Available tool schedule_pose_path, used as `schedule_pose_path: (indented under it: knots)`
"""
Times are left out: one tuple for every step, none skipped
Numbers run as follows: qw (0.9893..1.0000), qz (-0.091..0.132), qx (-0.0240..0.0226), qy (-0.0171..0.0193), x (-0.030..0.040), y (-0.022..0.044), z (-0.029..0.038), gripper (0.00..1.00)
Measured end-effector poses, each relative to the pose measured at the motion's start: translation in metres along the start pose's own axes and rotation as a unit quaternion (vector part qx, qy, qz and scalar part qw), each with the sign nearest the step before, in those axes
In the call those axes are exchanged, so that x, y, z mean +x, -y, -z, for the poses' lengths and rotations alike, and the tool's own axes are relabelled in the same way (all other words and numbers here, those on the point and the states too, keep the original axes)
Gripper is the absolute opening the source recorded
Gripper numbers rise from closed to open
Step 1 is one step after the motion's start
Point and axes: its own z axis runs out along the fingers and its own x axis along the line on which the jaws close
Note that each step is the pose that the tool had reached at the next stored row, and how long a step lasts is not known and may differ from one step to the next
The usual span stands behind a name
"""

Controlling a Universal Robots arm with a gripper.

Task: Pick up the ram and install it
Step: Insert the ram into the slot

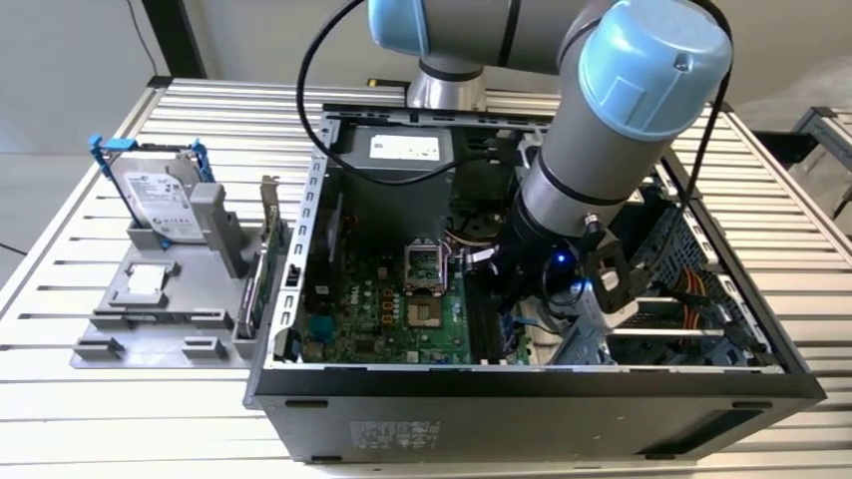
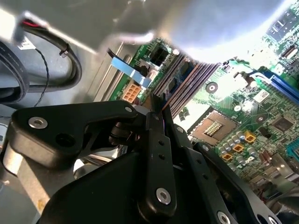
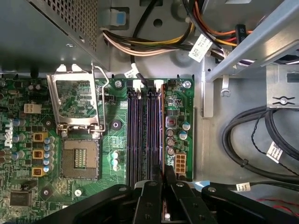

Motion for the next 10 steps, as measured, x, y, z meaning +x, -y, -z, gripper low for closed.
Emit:
schedule_pose_path:
  knots:
    - [1.0000,0.000,-0.0003,0.0000,-0.0003,0.0004,0.0001,0.00]
    - [1.0000,0.000,-0.0011,0.0000,-0.0004,0.0010,0.0001,0.00]
    - [1.0000,0.000,-0.0017,0.0000,-0.0003,0.0017,0.0001,0.00]
    - [1.0000,0.000,-0.0017,0.0000,-0.0004,0.0027,0.0003,0.00]
    - [1.0000,0.000,-0.0017,0.0000,-0.0004,0.0036,0.0004,0.00]
    - [1.0000,0.000,-0.0017,0.0000,-0.0003,0.0044,0.0004,0.00]
    - [1.0000,0.000,-0.0017,0.0000,0.0000,0.0051,0.0004,0.00]
    - [1.0000,0.000,-0.0017,0.0000,0.0004,0.0053,0.0005,0.00]
    - [1.0000,0.000,-0.0021,0.0000,0.0007,0.0053,0.0004,0.00]
    - [1.0000,0.000,-0.0026,-0.0001,0.0008,0.0053,0.0005,0.00]
